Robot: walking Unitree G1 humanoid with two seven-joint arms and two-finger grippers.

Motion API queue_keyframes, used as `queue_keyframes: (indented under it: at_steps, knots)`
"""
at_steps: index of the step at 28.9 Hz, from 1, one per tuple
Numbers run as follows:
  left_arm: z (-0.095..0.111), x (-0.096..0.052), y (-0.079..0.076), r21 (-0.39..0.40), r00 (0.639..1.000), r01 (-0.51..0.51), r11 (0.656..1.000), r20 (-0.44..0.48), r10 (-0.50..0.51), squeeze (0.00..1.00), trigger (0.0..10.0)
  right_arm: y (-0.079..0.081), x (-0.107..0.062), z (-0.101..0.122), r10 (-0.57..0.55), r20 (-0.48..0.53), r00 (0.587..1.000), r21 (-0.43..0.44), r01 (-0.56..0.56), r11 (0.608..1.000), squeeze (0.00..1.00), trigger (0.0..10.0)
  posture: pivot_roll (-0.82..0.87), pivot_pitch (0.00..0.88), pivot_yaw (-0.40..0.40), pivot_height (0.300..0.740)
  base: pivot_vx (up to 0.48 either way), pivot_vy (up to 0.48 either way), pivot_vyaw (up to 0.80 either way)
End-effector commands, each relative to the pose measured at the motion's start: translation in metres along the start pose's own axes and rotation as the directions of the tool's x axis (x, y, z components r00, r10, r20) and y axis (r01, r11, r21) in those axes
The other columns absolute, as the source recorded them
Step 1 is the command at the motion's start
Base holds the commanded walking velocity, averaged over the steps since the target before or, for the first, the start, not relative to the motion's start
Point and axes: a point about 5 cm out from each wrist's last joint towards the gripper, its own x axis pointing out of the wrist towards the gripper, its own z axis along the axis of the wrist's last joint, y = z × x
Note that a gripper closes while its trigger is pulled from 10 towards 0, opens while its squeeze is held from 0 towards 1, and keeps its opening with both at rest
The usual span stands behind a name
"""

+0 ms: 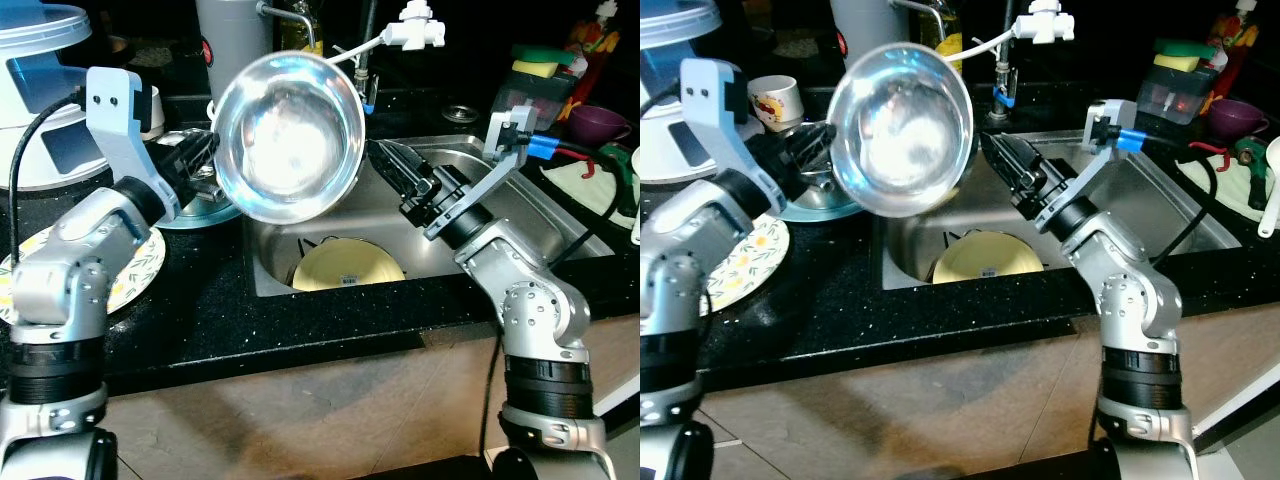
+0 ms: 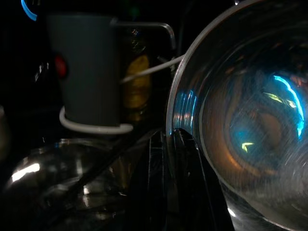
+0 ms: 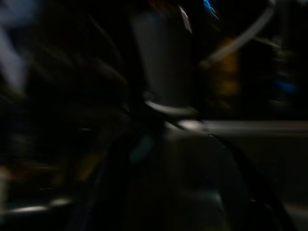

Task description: Kitchen organization

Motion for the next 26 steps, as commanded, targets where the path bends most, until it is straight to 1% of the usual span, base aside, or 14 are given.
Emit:
queue_keyframes:
  at_steps: [1, 2, 4, 6, 7, 9, 10, 11, 12, 19, 20, 21, 25, 26]
  knots:
    - [0.006, -0.001, -0.007, 0.060, 0.999, 0.028, 0.998, 0.038, -0.030, 0.00, 0.0, -0.003, -0.001, -0.009, -0.047, -0.049, 0.998, -0.057, 0.044, 0.997, 1.00, 10.0, 0.02, 0.212, -0.010, 0.740, 0.000, 0.000, 0.00]
    - [0.006, -0.001, -0.007, 0.060, 0.999, 0.028, 0.998, 0.038, -0.030, 0.00, 0.0, -0.003, -0.001, -0.009, -0.047, -0.049, 0.998, -0.057, 0.044, 0.997, 1.00, 10.0, 0.02, 0.212, -0.010, 0.740, 0.000, 0.000, 0.00]
    - [0.004, -0.001, -0.017, 0.036, 0.997, 0.047, 0.998, 0.064, -0.049, 0.00, 0.0, -0.002, 0.000, -0.009, -0.079, -0.041, 0.996, -0.078, 0.076, 0.994, 1.00, 10.0, 0.02, 0.211, -0.008, 0.740, 0.000, 0.000, 0.00]
    - [0.004, -0.001, -0.020, 0.045, 0.996, 0.046, 0.998, 0.077, -0.049, 0.00, 0.0, -0.001, 0.001, -0.008, -0.096, -0.024, 0.995, -0.076, 0.094, 0.993, 1.00, 10.0, 0.02, 0.211, -0.008, 0.740, 0.000, 0.000, 0.00]
    - [0.003, -0.001, -0.021, 0.050, 0.996, 0.044, 0.998, 0.081, -0.048, 0.00, 0.0, -0.001, 0.001, -0.007, -0.099, -0.020, 0.995, -0.075, 0.097, 0.992, 1.00, 10.0, 0.02, 0.211, -0.008, 0.740, 0.000, 0.000, 0.00]
    - [0.003, 0.000, -0.021, 0.093, 0.995, 0.032, 0.995, 0.093, -0.041, 0.00, 0.0, 0.000, 0.002, 0.000, -0.104, 0.042, 0.994, -0.065, 0.106, 0.992, 1.00, 10.0, 0.02, 0.211, -0.008, 0.740, 0.000, 0.000, 0.00]
    - [0.003, 0.000, -0.021, 0.093, 0.995, 0.032, 0.995, 0.093, -0.041, 0.00, 0.0, 0.000, 0.002, 0.000, -0.104, 0.042, 0.994, -0.065, 0.106, 0.992, 1.00, 10.0, 0.02, 0.211, -0.008, 0.740, 0.000, 0.000, 0.00]
    - [0.002, 0.001, -0.021, 0.120, 0.995, 0.023, 0.992, 0.095, -0.034, 0.00, 0.0, 0.000, 0.002, 0.003, -0.130, 0.069, 0.989, -0.070, 0.135, 0.988, 1.00, 10.0, 0.02, 0.211, -0.008, 0.740, 0.000, 0.000, 0.00]
    - [0.001, 0.002, -0.021, 0.145, 0.994, -0.001, 0.989, 0.110, -0.015, 0.00, 0.0, -0.004, 0.003, 0.011, -0.198, 0.125, 0.972, -0.083, 0.210, 0.974, 1.00, 10.0, 0.03, 0.211, -0.008, 0.740, 0.000, 0.000, 0.00]
    - [0.003, 0.003, -0.020, 0.148, 0.989, -0.041, 0.988, 0.143, 0.020, 0.00, 0.0, -0.007, 0.004, 0.022, -0.253, 0.194, 0.948, -0.063, 0.269, 0.961, 1.00, 10.0, 0.03, 0.211, -0.008, 0.740, 0.000, 0.000, 0.00]
    - [0.004, 0.003, -0.020, 0.157, 0.989, -0.040, 0.987, 0.150, 0.016, 0.00, 0.0, -0.008, 0.004, 0.023, -0.260, 0.199, 0.945, -0.058, 0.276, 0.959, 0.36, 10.0, 0.03, 0.211, -0.008, 0.740, 0.000, 0.000, 0.00]
    - [0.004, 0.003, -0.020, 0.170, 0.988, -0.037, 0.985, 0.155, 0.011, 0.00, 0.0, -0.010, 0.004, 0.024, -0.271, 0.205, 0.941, -0.051, 0.286, 0.957, 0.00, 10.0, 0.03, 0.211, -0.008, 0.740, 0.000, 0.000, 0.00]
    - [0.005, 0.004, -0.019, 0.174, 0.987, -0.038, 0.984, 0.159, 0.010, 0.00, 0.0, -0.010, 0.004, 0.023, -0.274, 0.196, 0.942, -0.030, 0.285, 0.958, 0.00, 10.0, 0.03, 0.208, -0.010, 0.740, 0.000, 0.000, 0.00]
    - [0.004, 0.004, -0.019, 0.209, 0.988, -0.042, 0.977, 0.152, 0.010, 0.00, 0.0, -0.007, 0.006, 0.021, -0.266, 0.194, 0.944, 0.023, 0.266, 0.964, 0.00, 10.0, 0.03, 0.208, -0.009, 0.740, 0.000, 0.000, 0.00]
